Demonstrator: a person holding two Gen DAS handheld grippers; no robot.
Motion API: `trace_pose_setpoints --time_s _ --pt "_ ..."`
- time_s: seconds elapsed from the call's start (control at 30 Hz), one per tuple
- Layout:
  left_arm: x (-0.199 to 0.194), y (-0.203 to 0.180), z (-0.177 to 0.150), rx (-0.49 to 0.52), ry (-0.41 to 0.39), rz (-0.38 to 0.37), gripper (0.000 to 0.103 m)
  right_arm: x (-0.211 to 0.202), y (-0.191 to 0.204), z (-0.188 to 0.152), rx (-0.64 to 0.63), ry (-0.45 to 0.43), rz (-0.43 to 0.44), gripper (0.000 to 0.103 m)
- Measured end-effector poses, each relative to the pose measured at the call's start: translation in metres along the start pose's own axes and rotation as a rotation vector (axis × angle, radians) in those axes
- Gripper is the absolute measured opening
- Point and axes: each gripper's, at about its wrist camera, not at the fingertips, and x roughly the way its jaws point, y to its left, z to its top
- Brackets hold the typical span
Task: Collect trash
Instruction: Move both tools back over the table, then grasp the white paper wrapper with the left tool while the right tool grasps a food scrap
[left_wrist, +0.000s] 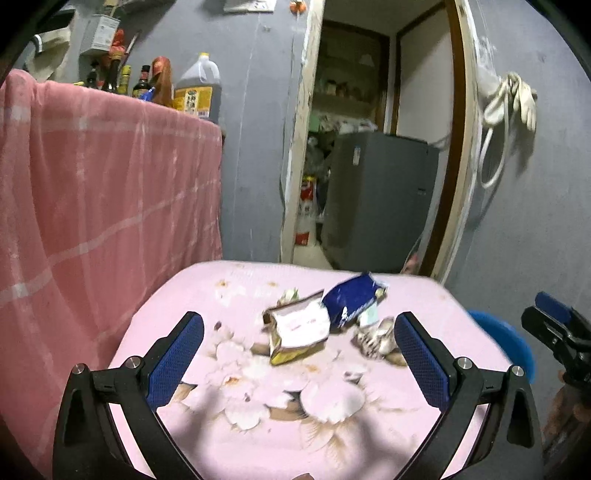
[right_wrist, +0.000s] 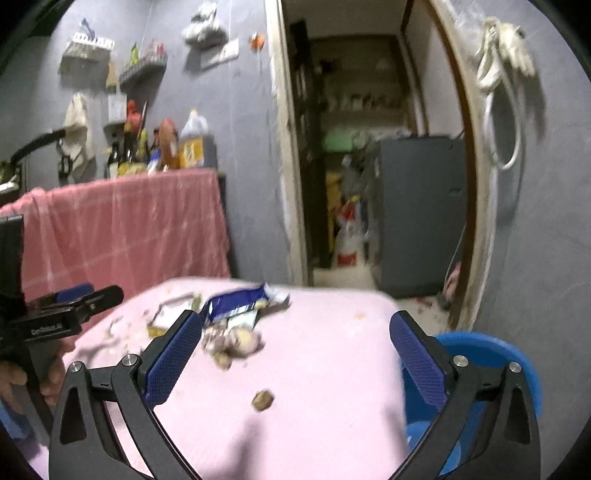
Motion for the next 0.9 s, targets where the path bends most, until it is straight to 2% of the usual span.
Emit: trace_pose_setpoints --time_s 0.1,0.17,0.33,0.43,0.53,0.6,0.73,0.8,0.9 --pt "0.010 0.003 -0.004 0.019 0.050 0.012 0.101 0.010 0.006 -0.007 -0.015 0.075 0.021 0.086" --pt "0.019 0.006 -0.006 0.020 0.104 0.010 0.101 0.018 0.009 -0.012 -0.018 0.134 0.032 0.085" --pt "0.042 0.015 -0.012 -0.004 0.214 -0.013 0.101 0.037 0.012 -0.028 0.006 0.291 0.073 0.072" --pt "0.053 0.014 -0.013 -0.003 0.252 -0.030 0.101 0.044 0.014 -0.036 -0.012 0.338 0.077 0.065" --pt "0.063 0.010 -0.013 0.006 0.283 -0.047 0.101 0.048 0.016 -0.040 -0.017 0.367 0.084 0.057" --pt "0.069 0.007 -0.012 0.016 0.300 -0.052 0.101 0.053 0.017 -0.042 -0.025 0.384 0.077 0.045" --pt "0.079 0.003 -0.010 0.024 0.325 -0.048 0.101 0.061 0.019 -0.046 -0.026 0.412 0.079 0.030" --pt "0.084 0.003 -0.009 0.028 0.334 -0.043 0.100 0.063 0.019 -0.046 -0.027 0.416 0.085 0.016" --pt "0.091 0.002 -0.006 0.034 0.345 -0.036 0.099 0.071 0.017 -0.044 -0.013 0.424 0.092 0.012"
